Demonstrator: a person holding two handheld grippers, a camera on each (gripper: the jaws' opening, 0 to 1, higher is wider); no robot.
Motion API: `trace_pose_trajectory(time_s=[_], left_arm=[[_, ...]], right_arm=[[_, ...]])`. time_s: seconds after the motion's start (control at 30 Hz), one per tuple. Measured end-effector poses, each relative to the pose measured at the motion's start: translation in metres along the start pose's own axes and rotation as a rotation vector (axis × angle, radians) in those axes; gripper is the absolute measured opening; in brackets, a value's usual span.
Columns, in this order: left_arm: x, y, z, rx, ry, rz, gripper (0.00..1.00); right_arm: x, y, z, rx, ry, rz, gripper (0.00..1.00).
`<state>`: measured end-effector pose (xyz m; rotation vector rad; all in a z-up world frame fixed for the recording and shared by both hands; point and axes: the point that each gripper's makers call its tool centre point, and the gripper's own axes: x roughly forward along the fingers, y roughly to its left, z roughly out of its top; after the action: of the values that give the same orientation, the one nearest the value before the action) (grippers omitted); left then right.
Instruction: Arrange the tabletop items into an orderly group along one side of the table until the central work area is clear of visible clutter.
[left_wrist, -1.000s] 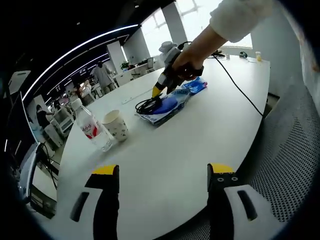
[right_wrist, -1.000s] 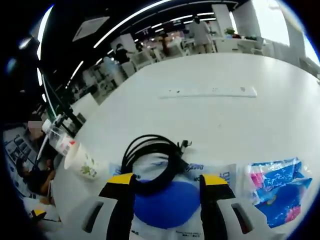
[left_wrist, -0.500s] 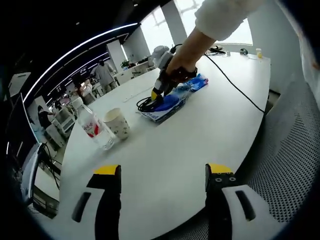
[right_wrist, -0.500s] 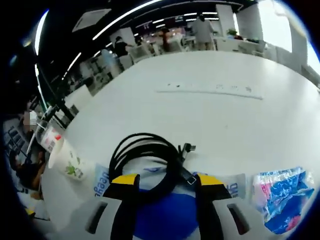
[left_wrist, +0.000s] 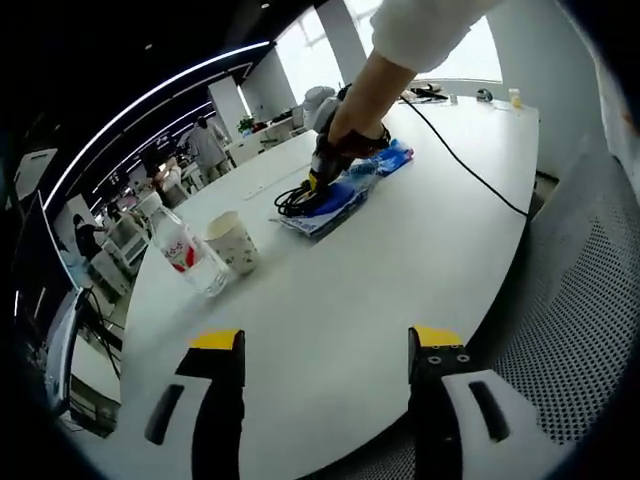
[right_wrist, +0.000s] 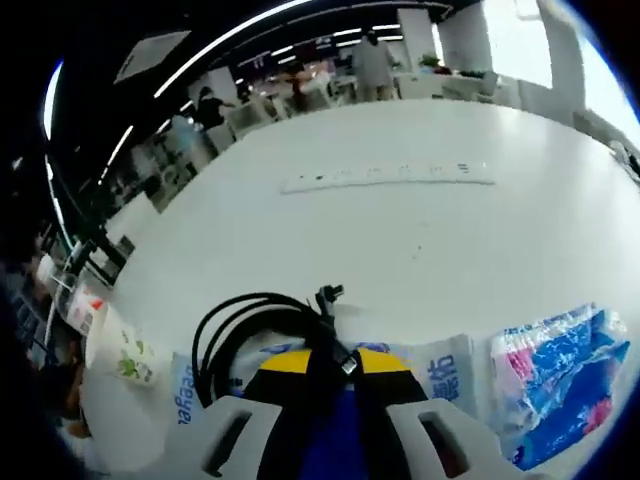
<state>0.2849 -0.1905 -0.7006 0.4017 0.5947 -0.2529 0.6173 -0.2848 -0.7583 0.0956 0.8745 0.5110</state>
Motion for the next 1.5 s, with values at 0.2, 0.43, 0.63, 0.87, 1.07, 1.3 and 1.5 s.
trace_pose_trajectory(time_s=[0.2,0.43,0.63,0.87,1.07,1.3,1.5], left_arm=[[0.0,0.0,0.0,0.002,0.0,-0.002,0.65],[-0.001,0.001,0.001,0.007,-0.003,0.003,0.64],[-0.002,0.002,0.003,0.01,-0.013,0.008,0.62],[-0.005,0.004,0.006,0.015,-0.033,0.019,0.61],[-0.006,0.005,0.008,0.021,-0.044,0.027,0.6],[-0.008,0.008,0.013,0.023,-0.063,0.038,0.59],[-0.008,0.009,0.013,0.028,-0.067,0.044,0.57]], right_arm=[[-0.008,0.012,0.006,0.132,-0.048,0.057,0.07],[-0.027,0.026,0.019,0.166,-0.102,0.118,0.05],[-0.054,0.031,0.03,0.199,-0.166,0.152,0.05],[-0.087,0.04,0.041,0.246,-0.232,0.21,0.05],[-0.122,0.046,0.049,0.322,-0.304,0.268,0.04],[-0.168,0.034,0.045,0.404,-0.372,0.295,0.04],[-0.201,0.016,0.032,0.463,-0.415,0.295,0.04]])
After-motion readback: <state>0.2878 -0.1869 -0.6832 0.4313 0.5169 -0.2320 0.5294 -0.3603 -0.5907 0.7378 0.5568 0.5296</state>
